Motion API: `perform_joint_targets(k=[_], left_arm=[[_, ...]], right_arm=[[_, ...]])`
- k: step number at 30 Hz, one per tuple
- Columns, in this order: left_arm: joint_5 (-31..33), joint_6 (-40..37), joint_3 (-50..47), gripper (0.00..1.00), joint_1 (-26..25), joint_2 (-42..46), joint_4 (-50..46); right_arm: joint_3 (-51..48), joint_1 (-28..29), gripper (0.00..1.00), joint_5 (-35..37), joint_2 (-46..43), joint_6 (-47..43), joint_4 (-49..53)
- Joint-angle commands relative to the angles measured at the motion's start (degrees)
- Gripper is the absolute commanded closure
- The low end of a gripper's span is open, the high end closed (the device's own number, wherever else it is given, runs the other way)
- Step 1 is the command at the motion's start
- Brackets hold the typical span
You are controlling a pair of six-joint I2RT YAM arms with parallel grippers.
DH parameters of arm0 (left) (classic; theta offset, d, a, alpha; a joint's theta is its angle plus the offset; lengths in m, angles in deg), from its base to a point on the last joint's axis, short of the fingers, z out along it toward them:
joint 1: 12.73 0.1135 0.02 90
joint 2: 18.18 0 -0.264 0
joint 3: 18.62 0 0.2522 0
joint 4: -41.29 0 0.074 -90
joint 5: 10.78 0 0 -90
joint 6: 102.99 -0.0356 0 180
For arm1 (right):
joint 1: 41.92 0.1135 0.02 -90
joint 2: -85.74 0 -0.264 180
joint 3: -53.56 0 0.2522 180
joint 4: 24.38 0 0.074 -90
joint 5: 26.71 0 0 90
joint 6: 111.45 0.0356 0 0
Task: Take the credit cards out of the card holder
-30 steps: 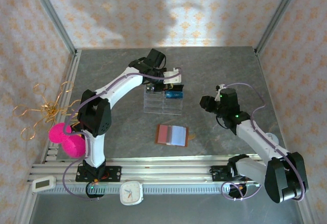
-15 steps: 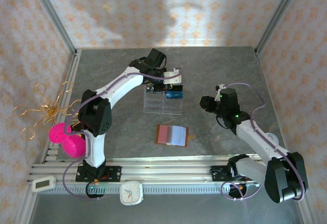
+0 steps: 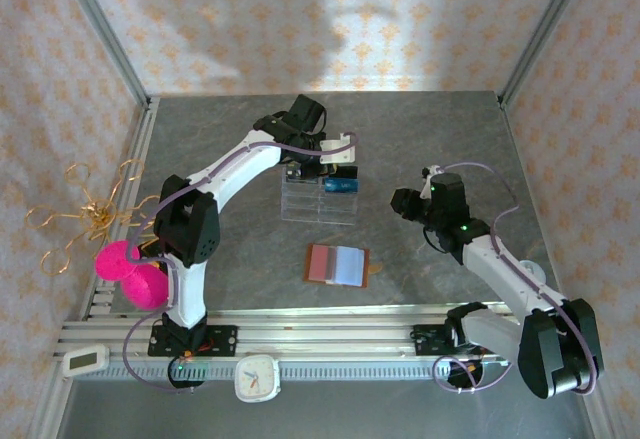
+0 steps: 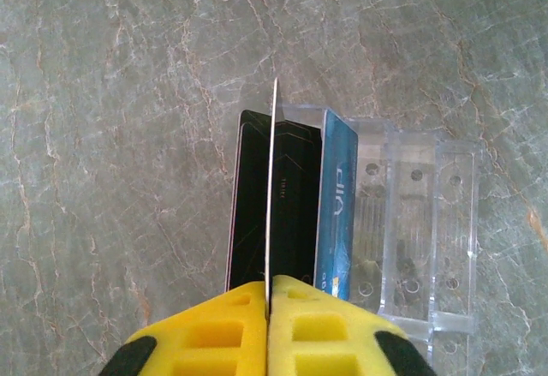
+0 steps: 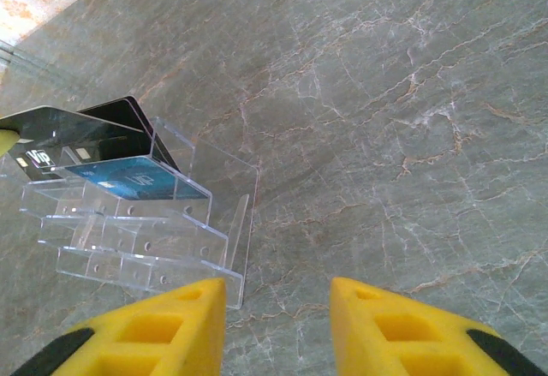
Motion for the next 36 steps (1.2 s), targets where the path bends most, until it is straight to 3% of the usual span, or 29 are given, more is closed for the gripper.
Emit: perform_joint_targets(k=[1,3,7,13,16,20,22,27,33,36], left_arm=[[1.75,1.61,-0.26,0.87,0.28,-0.02,2.09],[2.13,2.01,-0.46,0.79,0.32,0.09,2.42],[2.27,3.83,-0.71,0.72,0.15,0.77,4.03],[1.05,9.52,0.21,0.7,0.16,4.09,8.56],[-2.37,15.29,0.3,0.69,0.15,8.35,12.66],[-5.03,26.55,-3.91,0.63,-1.69,14.2,20.58],[-3.82,31.38,-8.15,0.62,-4.03,17.23,24.69],[7.41,44.79,-25.51,0.61,-13.29,25.91,39.15],[9.91,71.28,-53.12,0.61,-17.81,38.15,65.82],[12.33,80.34,-64.31,0.61,-19.44,43.35,74.64]], right_arm=[[0.78,0.11,0.65,0.53,-1.23,-0.37,0.54],[0.86,0.07,0.65,0.47,-1.45,-0.38,0.61],[1.0,0.11,0.65,0.51,-1.78,-0.34,0.96],[1.09,0.73,0.6,-2.94,-1.68,-0.68,0.04],[1.34,4.21,0.59,-2.92,-1.51,-1.9,-0.43],[1.08,13.04,0.59,2.11,-1.14,-2.92,-0.38],[-0.18,16.55,0.59,3.81,-1.54,-2.53,-1.13],[-3.68,27.16,0.59,9.61,-4.09,-1.65,-2.43],[-8.89,34.34,0.59,14.72,-8.62,2.32,-2.54],[-11.15,36.82,0.59,17.1,-10.96,3.79,-2.5]])
